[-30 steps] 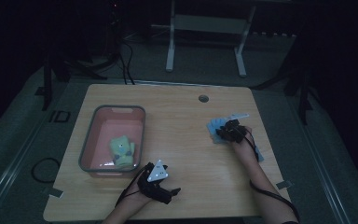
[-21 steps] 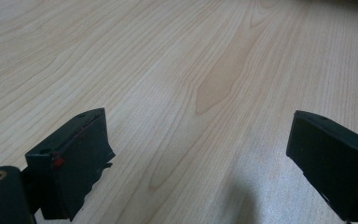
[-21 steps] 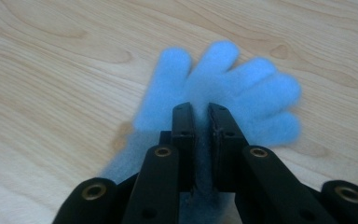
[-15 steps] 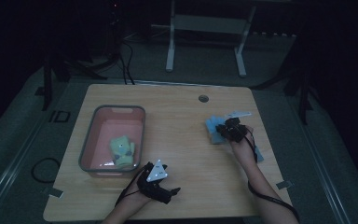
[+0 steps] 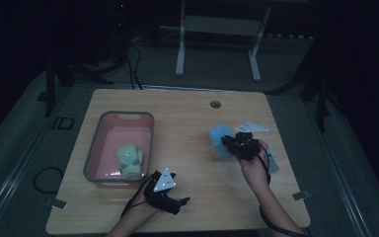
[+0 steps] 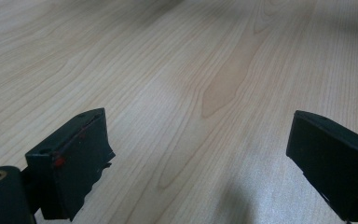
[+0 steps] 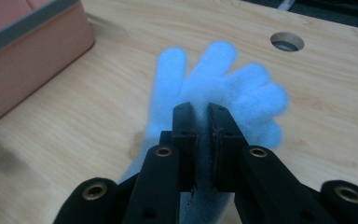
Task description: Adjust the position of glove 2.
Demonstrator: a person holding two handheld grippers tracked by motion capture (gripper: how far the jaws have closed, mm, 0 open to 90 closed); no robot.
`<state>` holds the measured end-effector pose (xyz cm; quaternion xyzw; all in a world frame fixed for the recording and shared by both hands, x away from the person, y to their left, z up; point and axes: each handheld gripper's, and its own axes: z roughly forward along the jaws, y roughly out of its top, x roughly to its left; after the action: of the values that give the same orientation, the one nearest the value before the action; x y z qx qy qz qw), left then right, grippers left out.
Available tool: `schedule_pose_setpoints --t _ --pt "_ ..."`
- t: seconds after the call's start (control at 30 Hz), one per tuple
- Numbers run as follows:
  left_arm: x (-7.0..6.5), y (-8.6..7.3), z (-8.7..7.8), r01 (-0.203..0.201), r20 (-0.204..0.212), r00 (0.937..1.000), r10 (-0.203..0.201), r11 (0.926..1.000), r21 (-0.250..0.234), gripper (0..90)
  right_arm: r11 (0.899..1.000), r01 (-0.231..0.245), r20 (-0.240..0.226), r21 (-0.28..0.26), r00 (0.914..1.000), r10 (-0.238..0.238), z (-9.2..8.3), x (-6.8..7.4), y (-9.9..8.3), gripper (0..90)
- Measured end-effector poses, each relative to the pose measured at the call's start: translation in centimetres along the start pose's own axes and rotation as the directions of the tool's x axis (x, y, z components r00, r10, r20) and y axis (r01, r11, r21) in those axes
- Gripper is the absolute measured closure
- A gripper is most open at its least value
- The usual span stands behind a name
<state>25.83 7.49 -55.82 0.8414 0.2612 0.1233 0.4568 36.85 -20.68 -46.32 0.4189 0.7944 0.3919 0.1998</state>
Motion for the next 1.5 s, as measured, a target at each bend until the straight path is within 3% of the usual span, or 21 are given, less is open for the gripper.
schedule_pose_setpoints --t 0.13,0.4,0.6,0.87,1.03,1.27,1.5 --pt "0.1 -0.1 0.1 -0.007 -0.001 1.0 0.007 0.9999 0.008 6.3 0.999 -0.047 -0.017 0.004 0.9988 0.047 -0.4 1.3 -1.3 82.5" --pt "-0.2 0.0 0.1 -0.025 -0.002 0.9997 0.025 0.9997 0.005 6.3 0.995 -0.092 -0.018 0.047 0.9955 0.093 0.4 2.9 -3.6 82.4" --pt "-0.4 0.0 0.0 -0.029 -0.006 0.9996 0.029 0.9996 0.001 6.3 0.99 -0.091 0.038 0.103 0.9954 0.088 2.0 3.7 -5.8 82.3" --pt "-0.3 -0.2 0.0 -0.022 -0.004 0.9997 0.022 0.9998 -0.001 6.3 0.982 -0.094 0.055 0.162 0.9948 0.086 4.1 2.9 -7.6 79.4" --pt "-0.5 -0.3 0.2 -0.033 -0.001 0.9995 0.033 0.9994 0.009 6.3 0.983 -0.079 0.032 0.163 0.9967 0.075 4.1 2.6 -7.6 74.5" --pt "-0.4 -0.3 0.1 -0.024 0.001 0.9997 0.024 0.9997 0.0 6.3 0.99 -0.012 0.018 0.14 0.9998 0.01 3.1 2.0 -6.7 59.9" --pt "-0.4 -0.3 0.1 -0.029 0.003 0.9996 0.029 0.9996 0.003 6.3 0.994 0.011 -0.008 0.113 0.9999 -0.01 1.1 -0.2 -5.8 51.4"
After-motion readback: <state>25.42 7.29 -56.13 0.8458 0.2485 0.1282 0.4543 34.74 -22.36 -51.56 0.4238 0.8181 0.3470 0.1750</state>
